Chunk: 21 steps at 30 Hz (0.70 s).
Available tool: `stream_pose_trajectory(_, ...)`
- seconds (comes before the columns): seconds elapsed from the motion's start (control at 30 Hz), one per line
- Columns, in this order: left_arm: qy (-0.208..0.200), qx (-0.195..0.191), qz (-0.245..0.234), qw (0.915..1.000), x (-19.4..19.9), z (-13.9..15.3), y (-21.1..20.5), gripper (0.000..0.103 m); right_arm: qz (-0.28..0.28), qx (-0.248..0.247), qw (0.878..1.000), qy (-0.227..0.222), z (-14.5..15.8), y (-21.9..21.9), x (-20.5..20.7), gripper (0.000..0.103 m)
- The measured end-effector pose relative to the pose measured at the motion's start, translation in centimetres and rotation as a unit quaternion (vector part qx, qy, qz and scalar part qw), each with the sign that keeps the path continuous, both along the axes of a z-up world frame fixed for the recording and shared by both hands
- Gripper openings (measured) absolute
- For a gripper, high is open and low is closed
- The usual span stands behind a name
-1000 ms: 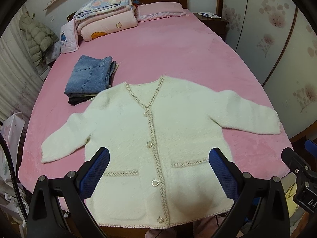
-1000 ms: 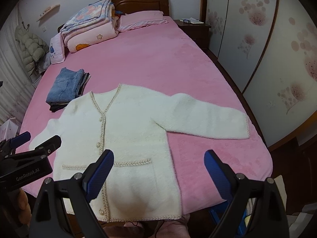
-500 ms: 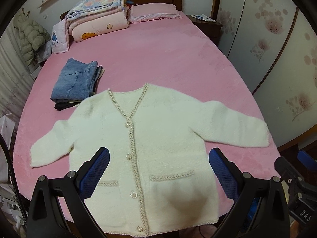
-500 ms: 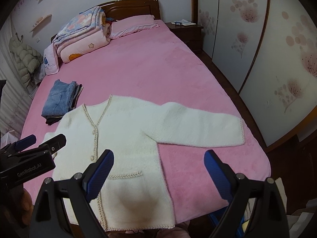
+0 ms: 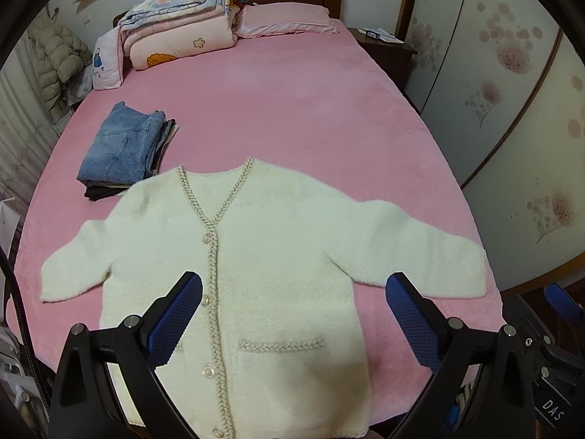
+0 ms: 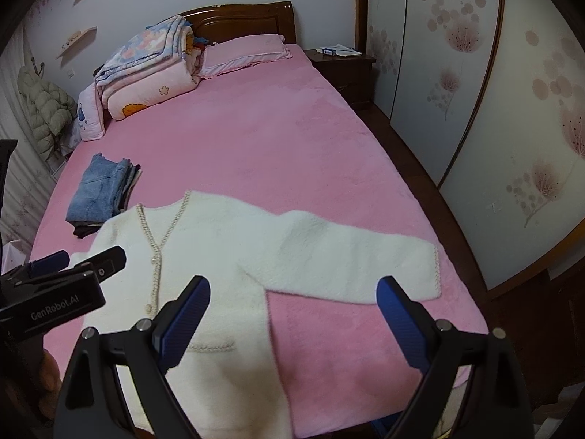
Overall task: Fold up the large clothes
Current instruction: 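Grasp the cardigan sleeve cuff with the right gripper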
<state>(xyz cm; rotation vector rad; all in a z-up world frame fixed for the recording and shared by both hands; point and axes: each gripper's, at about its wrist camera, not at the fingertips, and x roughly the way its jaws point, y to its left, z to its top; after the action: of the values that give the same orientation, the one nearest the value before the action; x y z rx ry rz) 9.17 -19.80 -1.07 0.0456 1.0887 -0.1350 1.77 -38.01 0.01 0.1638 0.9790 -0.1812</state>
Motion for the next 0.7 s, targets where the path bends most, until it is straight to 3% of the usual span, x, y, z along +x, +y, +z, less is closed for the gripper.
stream_pose_trajectory(0.37,0.030,0.008,-0.021,0.9993,2.1,-5.8,-7.2,0.100,-0.039,0.005,0.999,0.022,-5.3,-9.5,1.6,0.093)
stream_pose_trajectory(0.43,0.034,0.015,-0.028,0.9989,2.5,-7.2,-8.6,0.099,-0.055,0.006,0.998,0.035,-7.1,-11.5,1.9,0.093)
stream_pose_trajectory(0.5,0.035,0.025,-0.038,0.9984,2.9,-8.7,-10.0,0.092,-0.073,0.008,0.996,0.048,-9.1,-13.5,2.0,0.093)
stream_pose_trajectory(0.7,0.037,0.045,-0.072,0.9957,4.3,-13.0,-13.9,0.092,-0.124,0.037,0.987,0.099,-16.5,-19.8,2.0,0.092)
